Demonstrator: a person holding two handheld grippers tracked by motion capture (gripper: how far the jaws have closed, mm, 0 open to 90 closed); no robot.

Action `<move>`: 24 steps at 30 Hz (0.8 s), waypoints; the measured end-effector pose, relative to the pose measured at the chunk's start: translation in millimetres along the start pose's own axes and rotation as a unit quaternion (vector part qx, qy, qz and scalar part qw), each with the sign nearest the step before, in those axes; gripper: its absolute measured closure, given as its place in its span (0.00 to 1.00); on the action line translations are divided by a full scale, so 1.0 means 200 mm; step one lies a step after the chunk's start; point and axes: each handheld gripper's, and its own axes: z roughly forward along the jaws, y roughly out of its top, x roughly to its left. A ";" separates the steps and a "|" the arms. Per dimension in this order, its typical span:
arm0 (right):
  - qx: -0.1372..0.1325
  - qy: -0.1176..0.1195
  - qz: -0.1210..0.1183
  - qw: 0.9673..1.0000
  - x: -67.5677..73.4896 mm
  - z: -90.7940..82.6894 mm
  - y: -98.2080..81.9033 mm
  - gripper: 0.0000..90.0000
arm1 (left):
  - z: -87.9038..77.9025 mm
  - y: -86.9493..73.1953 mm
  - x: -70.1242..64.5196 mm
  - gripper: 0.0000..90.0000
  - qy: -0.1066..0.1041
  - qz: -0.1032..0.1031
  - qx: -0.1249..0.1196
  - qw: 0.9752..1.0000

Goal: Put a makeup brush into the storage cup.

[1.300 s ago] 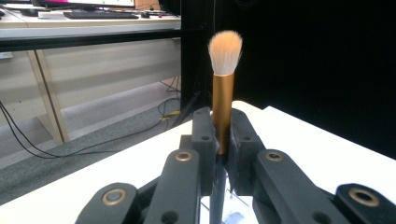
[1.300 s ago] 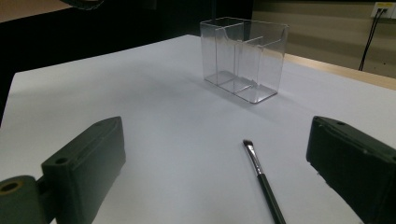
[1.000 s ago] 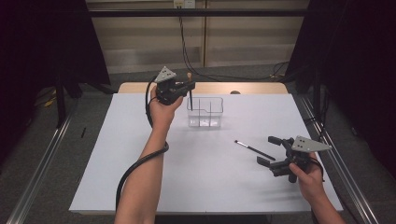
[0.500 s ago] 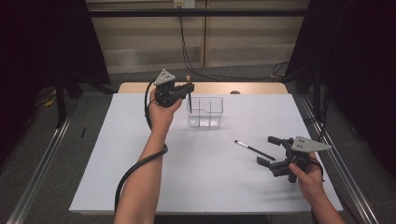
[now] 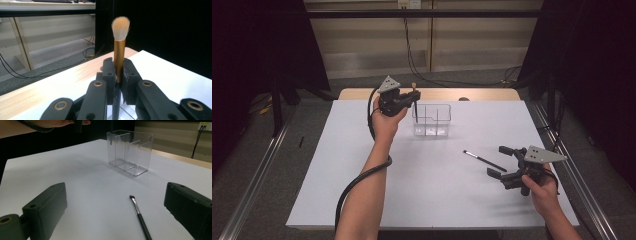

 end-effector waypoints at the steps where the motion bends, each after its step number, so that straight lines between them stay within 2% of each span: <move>1: 0.000 0.000 0.001 1.000 0.00 0.00 0.00 0.05 | 0.00 0.00 0.00 0.92 0.000 0.000 0.000 1.000; 7: -0.001 0.001 -0.001 1.000 0.00 0.00 0.00 0.05 | 0.00 -0.01 0.00 0.92 -0.001 0.004 0.003 1.000; 9: 0.000 0.001 0.000 1.000 0.00 0.00 0.00 0.05 | -0.01 -0.01 0.00 0.89 -0.002 -0.005 -0.001 1.000; 11: 0.000 0.001 -0.001 1.000 0.00 0.00 0.00 0.05 | -0.01 -0.01 0.00 0.77 -0.001 -0.021 -0.010 1.000; 12: 0.000 0.003 -0.001 1.000 0.00 0.00 0.00 0.05 | -0.01 -0.01 0.00 0.70 -0.003 -0.022 -0.008 1.000; 16: 0.001 0.002 -0.001 1.000 0.00 0.00 0.00 0.05 | -0.03 -0.02 0.00 0.58 -0.003 -0.017 -0.006 1.000; 17: 0.001 0.002 -0.002 1.000 0.00 0.00 0.00 0.05 | -0.03 -0.03 0.00 0.54 0.003 -0.019 -0.004 1.000; 19: 0.001 0.003 -0.002 1.000 0.01 0.00 0.00 0.05 | -0.05 -0.04 0.00 0.47 -0.003 -0.026 -0.008 1.000; 24: 0.001 0.003 -0.002 1.000 0.01 0.00 0.00 0.05 | -0.07 -0.06 0.00 0.35 0.001 -0.037 -0.010 0.999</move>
